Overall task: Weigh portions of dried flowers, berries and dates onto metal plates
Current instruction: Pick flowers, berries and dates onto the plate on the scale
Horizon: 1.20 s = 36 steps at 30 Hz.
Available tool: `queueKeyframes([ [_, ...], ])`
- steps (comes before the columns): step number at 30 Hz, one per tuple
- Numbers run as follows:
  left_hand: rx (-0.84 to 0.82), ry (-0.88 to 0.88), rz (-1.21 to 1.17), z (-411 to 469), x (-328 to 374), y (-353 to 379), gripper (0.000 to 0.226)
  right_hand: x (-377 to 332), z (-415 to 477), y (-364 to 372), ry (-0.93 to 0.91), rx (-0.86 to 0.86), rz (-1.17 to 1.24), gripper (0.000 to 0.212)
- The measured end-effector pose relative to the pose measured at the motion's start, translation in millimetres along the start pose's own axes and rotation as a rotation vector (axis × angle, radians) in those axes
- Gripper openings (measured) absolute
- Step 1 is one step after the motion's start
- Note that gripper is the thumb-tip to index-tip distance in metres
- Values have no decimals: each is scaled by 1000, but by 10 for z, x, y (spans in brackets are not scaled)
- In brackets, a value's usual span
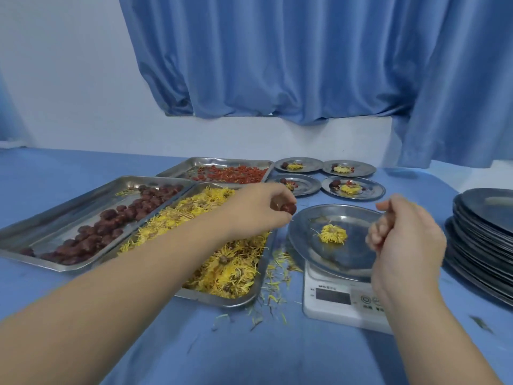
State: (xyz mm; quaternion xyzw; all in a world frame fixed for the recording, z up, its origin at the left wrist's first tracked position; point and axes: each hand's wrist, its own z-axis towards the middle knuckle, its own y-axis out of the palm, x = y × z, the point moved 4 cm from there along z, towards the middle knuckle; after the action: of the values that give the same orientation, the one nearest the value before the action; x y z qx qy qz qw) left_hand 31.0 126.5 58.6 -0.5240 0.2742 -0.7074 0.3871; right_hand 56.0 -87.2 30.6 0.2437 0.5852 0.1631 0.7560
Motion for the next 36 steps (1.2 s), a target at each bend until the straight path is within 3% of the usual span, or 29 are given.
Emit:
queueKeyframes([
  [7, -154, 19, 205, 256, 207, 515, 34, -16, 28, -48, 5, 8, -10, 26],
  [13, -166, -18, 179, 256, 162, 475, 50, 23, 77, -98, 48, 41, -46, 27],
  [19, -65, -47, 91, 118, 64, 189, 29, 44, 45, -65, 55, -1, -110, 29],
  [27, -80, -64, 42, 94, -11, -130, 20, 75, -37, 21, 81, -151, -83, 45],
  [32, -95, -98, 110, 266, -174, -315, 16, 37, 152, 81, 149, -252, -111, 36],
  [36, -30, -163, 173, 520, -411, -590, 11, -121, 589, 312, 138, -387, -291, 22],
])
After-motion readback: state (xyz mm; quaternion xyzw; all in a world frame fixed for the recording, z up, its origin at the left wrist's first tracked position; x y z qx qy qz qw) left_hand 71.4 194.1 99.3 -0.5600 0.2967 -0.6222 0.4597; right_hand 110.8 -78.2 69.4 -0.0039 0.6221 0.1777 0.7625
